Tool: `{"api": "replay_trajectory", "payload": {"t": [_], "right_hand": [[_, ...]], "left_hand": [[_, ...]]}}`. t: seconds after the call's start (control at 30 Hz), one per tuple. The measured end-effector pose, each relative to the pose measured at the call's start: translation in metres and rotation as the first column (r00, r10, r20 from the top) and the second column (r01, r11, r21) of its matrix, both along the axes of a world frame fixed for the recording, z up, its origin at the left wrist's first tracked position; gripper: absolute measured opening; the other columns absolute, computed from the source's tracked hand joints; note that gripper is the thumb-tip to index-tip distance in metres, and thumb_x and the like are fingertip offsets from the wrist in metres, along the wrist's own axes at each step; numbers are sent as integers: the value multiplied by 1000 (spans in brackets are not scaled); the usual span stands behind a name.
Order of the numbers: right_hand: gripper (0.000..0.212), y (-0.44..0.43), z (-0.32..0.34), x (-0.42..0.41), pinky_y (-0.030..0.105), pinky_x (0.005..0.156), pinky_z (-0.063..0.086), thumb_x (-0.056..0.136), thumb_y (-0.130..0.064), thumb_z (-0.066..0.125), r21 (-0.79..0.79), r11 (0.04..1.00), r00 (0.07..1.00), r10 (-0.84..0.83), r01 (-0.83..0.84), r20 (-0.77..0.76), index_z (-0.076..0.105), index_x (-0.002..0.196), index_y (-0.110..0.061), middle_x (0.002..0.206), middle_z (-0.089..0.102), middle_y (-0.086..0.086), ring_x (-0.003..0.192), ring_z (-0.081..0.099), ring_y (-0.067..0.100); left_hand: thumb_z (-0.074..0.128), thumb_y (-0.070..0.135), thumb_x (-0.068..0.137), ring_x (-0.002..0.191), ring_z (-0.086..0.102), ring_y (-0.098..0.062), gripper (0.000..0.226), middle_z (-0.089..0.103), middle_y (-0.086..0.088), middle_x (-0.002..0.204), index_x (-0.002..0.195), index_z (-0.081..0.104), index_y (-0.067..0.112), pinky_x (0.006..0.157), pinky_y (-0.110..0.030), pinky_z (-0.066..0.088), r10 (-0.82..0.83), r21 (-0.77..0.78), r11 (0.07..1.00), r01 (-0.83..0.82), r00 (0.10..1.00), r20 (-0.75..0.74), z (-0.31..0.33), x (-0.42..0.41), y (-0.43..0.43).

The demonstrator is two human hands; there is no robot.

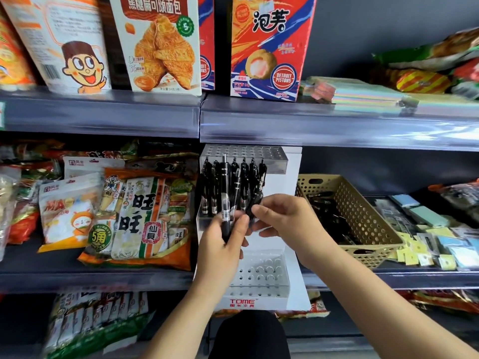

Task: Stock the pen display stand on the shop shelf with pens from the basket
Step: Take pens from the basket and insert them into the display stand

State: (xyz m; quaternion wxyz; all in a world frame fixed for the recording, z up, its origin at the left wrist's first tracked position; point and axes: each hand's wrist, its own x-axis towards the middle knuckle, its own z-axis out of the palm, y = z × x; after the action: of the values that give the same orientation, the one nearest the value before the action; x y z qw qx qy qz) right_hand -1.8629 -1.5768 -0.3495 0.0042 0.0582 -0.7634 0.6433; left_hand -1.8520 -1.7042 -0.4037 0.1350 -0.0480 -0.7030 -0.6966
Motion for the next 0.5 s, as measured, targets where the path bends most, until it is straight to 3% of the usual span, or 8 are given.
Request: {"api": "replay_trajectory", "payload": {"t": [0.13,0.23,0.33,0.5], "right_hand": [[7,6,-1,0,22,58,55,86,-5,63,-74,997,998,-31,36,62,62,83,2,64,69,8,60,67,14],[6,17,6,-6,22,58,55,88,-5,60,-79,990,993,-114,116,23,62,83,-3,74,69,10,64,67,16],[4,32,19,-19,22,60,56,90,-7,57,-92,962,961,-265,257,-84,59,89,-4,80,66,8,66,65,16],[2,39,30,-42,32,66,58,91,-11,58,50,914,872,-368,404,-321,57,91,-9,87,67,14,73,67,21]], "left_hand": [[52,30,93,61,63,-7,15,68,7,69,91,61,18,50,-21,50,28,-7,1000,-28,1000,9,0,0,5],[47,37,94,80,69,-11,21,71,3,90,93,65,25,71,-28,56,51,-4,999,-50,997,55,-4,-6,3],[44,36,96,93,64,-4,20,68,11,94,91,63,34,87,-33,53,90,-48,995,-88,995,43,-4,-11,-3],[41,46,92,91,57,5,31,63,17,93,102,65,30,89,-31,49,133,-122,984,-129,991,20,-3,-13,-11]]}}
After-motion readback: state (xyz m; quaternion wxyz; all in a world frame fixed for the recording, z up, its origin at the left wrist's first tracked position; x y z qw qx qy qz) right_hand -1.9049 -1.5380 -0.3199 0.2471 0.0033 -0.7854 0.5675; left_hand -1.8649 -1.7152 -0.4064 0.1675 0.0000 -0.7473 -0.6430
